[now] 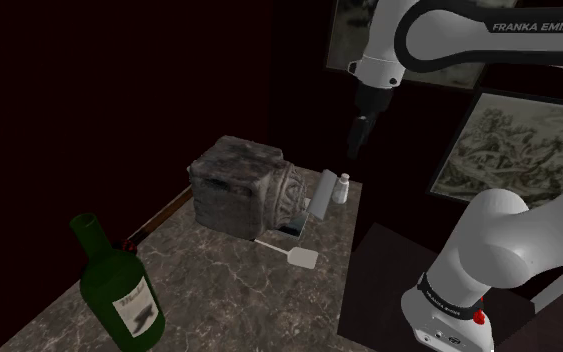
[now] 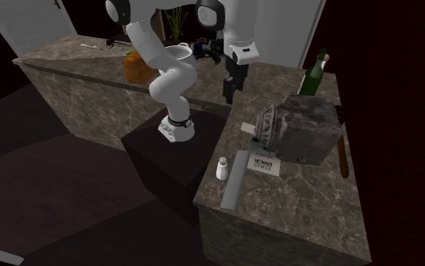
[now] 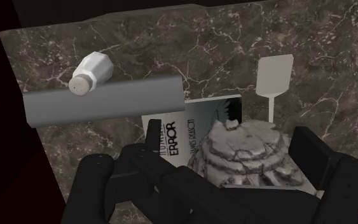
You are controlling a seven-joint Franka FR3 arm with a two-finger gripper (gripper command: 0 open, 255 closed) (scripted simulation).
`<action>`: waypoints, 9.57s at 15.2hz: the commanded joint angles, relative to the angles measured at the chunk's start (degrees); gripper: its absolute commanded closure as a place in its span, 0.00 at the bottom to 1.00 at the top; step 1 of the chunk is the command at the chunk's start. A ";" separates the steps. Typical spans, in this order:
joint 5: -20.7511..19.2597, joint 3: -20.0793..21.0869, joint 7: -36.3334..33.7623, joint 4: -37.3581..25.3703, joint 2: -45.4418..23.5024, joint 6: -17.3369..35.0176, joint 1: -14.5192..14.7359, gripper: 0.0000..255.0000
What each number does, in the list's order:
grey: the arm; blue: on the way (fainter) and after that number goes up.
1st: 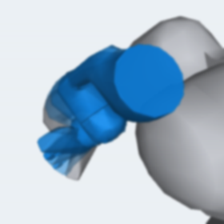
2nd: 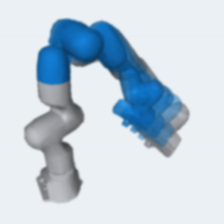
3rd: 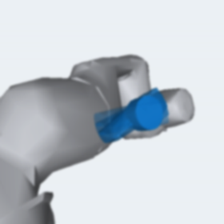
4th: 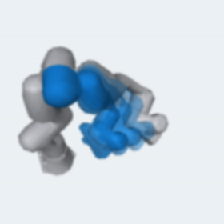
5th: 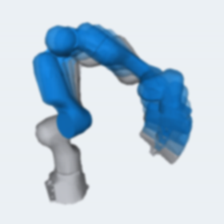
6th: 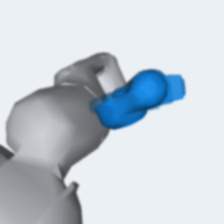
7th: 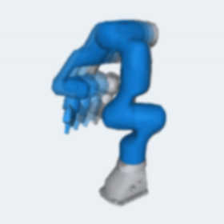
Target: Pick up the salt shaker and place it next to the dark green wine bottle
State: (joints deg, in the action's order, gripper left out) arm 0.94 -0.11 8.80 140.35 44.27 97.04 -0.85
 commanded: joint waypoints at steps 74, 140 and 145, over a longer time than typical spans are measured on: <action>-1.76 -27.71 35.02 3.82 -9.28 20.64 1.35 1.00; 8.26 -1.68 4.38 -28.99 -10.37 -7.60 8.77 1.00; 9.92 4.17 -2.29 -30.45 -12.67 -5.58 10.24 1.00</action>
State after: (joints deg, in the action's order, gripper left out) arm 10.52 2.73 8.08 110.46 32.35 90.99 9.08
